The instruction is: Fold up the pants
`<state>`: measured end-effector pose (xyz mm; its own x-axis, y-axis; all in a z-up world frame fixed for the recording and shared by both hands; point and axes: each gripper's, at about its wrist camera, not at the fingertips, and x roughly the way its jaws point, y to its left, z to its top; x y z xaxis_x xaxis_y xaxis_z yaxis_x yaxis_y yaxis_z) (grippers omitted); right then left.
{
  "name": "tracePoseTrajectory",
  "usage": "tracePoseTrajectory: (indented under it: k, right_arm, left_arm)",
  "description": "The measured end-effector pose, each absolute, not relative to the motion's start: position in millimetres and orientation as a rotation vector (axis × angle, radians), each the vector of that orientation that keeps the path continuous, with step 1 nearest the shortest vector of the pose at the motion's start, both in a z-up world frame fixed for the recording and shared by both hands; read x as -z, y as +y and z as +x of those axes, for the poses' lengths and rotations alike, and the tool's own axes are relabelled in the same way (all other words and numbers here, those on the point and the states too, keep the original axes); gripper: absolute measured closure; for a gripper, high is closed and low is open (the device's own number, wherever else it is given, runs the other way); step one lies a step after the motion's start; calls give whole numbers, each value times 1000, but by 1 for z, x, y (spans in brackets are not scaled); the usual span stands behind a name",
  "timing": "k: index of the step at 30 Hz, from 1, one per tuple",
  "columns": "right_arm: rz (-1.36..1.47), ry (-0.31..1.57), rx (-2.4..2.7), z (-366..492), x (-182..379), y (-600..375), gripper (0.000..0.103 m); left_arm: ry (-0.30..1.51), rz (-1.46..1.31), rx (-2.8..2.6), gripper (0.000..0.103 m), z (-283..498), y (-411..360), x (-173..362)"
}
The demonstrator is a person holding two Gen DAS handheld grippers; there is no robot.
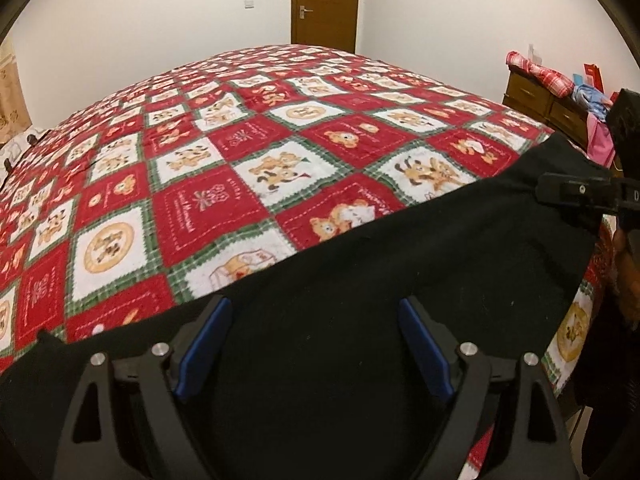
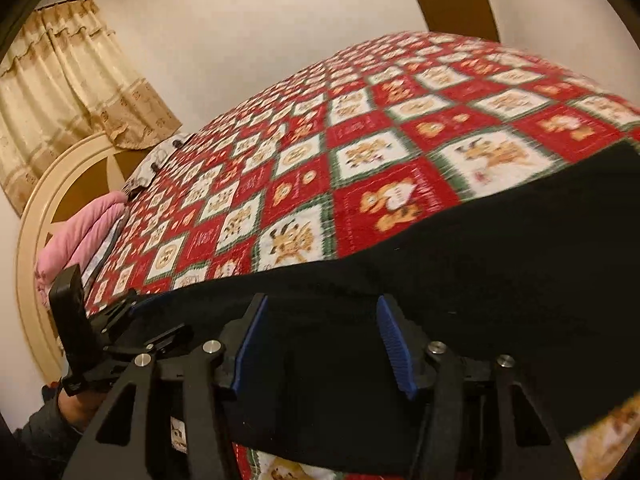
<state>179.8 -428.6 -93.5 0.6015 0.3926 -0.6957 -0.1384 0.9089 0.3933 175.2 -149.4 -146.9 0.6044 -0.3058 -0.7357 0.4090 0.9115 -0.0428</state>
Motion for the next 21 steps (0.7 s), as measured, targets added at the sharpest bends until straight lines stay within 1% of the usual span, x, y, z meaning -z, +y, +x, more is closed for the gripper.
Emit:
tracePoseTrajectory:
  k: [3,6,12,16,18,21]
  right_arm:
    - [297,845,-258,177,87,-440,46]
    - [332,852,-233,179,95,-456,47]
    - [115,845,-176,176,99,-430,46]
    - [158,779,-181,165,76,-447,46]
    - [187,733,-124,158,60,-469,46]
    - [285,718,-68,150,49,-510,45]
  left_arm:
    - [819,125,414,15,173,-145,146]
    - [828,135,411,15,174,-144,152]
    - [813,168,408,9,171,-149,155]
    - [813,169,413,9,168,-147,151]
    - [802,156,413,9,164,-141,148]
    - [780,128,389,9,159,-128,143]
